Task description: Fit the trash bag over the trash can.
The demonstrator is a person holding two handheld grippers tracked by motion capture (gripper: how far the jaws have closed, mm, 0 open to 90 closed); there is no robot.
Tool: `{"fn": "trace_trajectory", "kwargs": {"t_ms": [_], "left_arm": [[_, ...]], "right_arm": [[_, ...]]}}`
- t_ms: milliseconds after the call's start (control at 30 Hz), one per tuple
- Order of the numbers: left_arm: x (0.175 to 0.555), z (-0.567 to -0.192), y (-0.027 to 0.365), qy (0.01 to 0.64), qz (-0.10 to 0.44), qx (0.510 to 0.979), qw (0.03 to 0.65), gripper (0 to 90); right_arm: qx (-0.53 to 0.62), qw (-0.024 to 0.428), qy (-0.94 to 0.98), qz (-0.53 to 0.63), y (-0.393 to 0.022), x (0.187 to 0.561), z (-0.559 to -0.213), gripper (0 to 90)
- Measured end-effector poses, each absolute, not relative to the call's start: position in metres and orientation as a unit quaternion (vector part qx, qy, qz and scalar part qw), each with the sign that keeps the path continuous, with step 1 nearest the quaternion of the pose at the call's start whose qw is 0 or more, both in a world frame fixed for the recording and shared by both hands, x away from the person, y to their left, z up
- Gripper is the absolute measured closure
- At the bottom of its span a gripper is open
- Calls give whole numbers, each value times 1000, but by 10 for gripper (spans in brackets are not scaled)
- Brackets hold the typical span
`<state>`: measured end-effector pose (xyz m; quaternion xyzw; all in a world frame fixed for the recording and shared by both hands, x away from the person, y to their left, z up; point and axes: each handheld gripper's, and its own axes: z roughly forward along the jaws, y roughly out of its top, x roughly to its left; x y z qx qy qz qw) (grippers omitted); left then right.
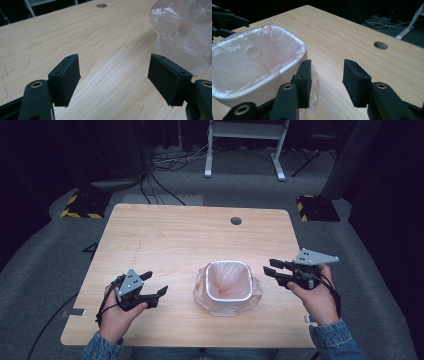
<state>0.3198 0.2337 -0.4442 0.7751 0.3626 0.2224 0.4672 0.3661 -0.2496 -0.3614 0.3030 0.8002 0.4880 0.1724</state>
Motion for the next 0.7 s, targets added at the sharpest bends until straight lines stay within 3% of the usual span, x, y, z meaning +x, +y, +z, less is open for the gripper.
{"fn": "trace_trajectory", "kwargs": {"t_ms": [167, 433, 700], "left_arm": [[315, -448, 242, 375, 222, 772, 462, 259], [309, -457, 256, 398, 221, 766, 454, 260], [305, -460, 264, 410, 219, 761, 453, 261]], "right_arm": [[280, 162, 811, 488, -247, 375, -357, 553], [224, 154, 843, 465, -230, 379, -336, 618], [172, 137, 866, 450, -214, 391, -316, 605]]}}
